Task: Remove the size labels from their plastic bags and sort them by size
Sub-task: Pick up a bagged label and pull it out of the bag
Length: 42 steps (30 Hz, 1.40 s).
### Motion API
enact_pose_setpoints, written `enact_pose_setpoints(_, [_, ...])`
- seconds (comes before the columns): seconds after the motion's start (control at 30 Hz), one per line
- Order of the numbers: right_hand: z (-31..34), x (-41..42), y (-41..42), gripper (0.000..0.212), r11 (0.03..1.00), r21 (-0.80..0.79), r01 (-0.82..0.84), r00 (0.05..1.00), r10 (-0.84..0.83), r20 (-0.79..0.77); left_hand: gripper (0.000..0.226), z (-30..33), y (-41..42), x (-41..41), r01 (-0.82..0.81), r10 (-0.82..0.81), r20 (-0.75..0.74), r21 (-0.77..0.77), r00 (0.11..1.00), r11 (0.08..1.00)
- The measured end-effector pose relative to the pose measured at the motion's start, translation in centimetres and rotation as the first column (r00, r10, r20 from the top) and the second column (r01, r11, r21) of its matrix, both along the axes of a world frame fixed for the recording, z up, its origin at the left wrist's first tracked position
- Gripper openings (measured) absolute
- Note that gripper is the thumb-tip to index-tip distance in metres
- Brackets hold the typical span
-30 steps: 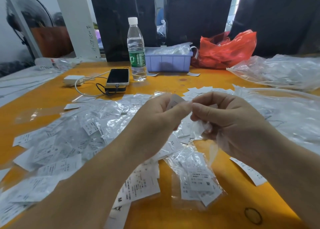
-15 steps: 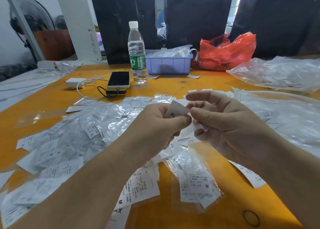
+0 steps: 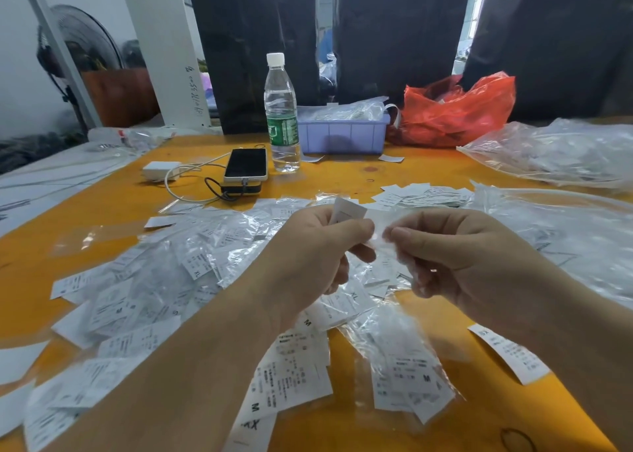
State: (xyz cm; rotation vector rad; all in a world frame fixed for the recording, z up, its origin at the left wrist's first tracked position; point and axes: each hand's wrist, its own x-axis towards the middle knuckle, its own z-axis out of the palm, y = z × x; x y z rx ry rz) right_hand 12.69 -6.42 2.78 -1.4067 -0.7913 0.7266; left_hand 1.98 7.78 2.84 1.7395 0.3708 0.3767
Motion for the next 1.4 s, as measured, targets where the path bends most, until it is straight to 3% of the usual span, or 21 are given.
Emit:
enact_pose_setpoints(0.17, [-0.1, -0.1, 0.1, 0.02, 0.999, -0.033, 0.015, 0.999, -0.013, 0.052, 0.025, -0.3, -0.2, -0.1, 0.005, -0.006, 0.076, 0.014, 0.997, 1.0])
enact_pose_setpoints(0.37, [-0.8, 0.2, 0.3, 0.005, 0.994, -0.07, 0.087, 0.974, -0.07, 0.217, 0.011, -0.8, -0.1, 0.2, -0.13, 0.123, 0.091, 0.082, 0.988, 0.988])
enact_pose_setpoints(0.43, [-1.0, 0.4, 0.2, 0.002, 0.976, -0.107, 0.188, 0.904, -0.13, 0.407, 0.01, -1.0, -0.2, 0.3, -0.167, 0.154, 0.099, 0.139, 0.983, 0.976])
enact_pose_setpoints(0.5, [-1.2, 0.7, -0.1, 0.009, 0.945, -0.123, 0.303, 0.736, -0.15, 0.66, 0.01, -1.0, -0.1, 0.3, -0.207, 0.187, 0.105, 0.23, 0.977, 0.951])
enact_pose_setpoints(0.57, [-0.8, 0.5, -0.4, 0.012, 0.949, -0.095, 0.301, 0.668, -0.139, 0.731, 0.01, -1.0, -0.1, 0.1, -0.225, 0.204, 0.101, 0.284, 0.974, 0.932])
enact_pose_setpoints(0.63, [-0.4, 0.2, -0.5, 0.015, 0.964, -0.124, 0.235, 0.661, -0.064, 0.747, 0.011, -0.9, -0.1, 0.0, -0.24, 0.216, 0.109, 0.3, 0.97, 0.923])
enact_pose_setpoints(0.7, [0.1, 0.5, -1.1, 0.02, 0.945, -0.278, 0.172, 0.657, 0.1, 0.747, 0.011, -0.8, 0.0, 0.0, -0.252, 0.226, 0.12, 0.305, 0.967, 0.918])
enact_pose_setpoints(0.8, [1.4, 1.0, -2.2, 0.033, 0.757, -0.651, 0.064, 0.644, 0.467, 0.606, 0.012, -0.7, 0.0, 0.0, -0.256, 0.229, 0.121, 0.308, 0.966, 0.916])
enact_pose_setpoints(0.9, [1.8, 0.9, -2.4, 0.038, 0.61, -0.791, 0.038, 0.647, 0.589, 0.485, 0.012, -0.8, 0.0, 0.0, -0.244, 0.216, 0.119, 0.335, 0.969, 0.91])
enact_pose_setpoints(1.03, [1.3, 1.4, -2.1, 0.014, 0.637, -0.769, 0.045, 0.638, 0.574, 0.513, 0.015, -0.9, -0.2, 0.0, -0.224, 0.2, 0.102, 0.373, 0.974, 0.9])
enact_pose_setpoints(1.17, [1.5, 1.8, -2.4, 0.005, 0.629, -0.777, 0.016, 0.635, 0.594, 0.494, 0.015, -1.0, -0.4, 0.0, -0.203, 0.182, 0.09, 0.388, 0.979, 0.899])
enact_pose_setpoints(1.27, [2.0, 1.9, -2.4, 0.011, 0.751, -0.66, -0.032, 0.689, 0.494, 0.53, 0.014, -1.1, -0.3, 0.0, -0.199, 0.177, 0.091, 0.383, 0.98, 0.902])
enact_pose_setpoints(1.4, [2.2, 2.0, -2.2, 0.015, 0.914, -0.406, 0.022, 0.783, 0.236, 0.575, 0.013, -1.0, -0.4, 0.1, -0.187, 0.169, 0.08, 0.359, 0.982, 0.914])
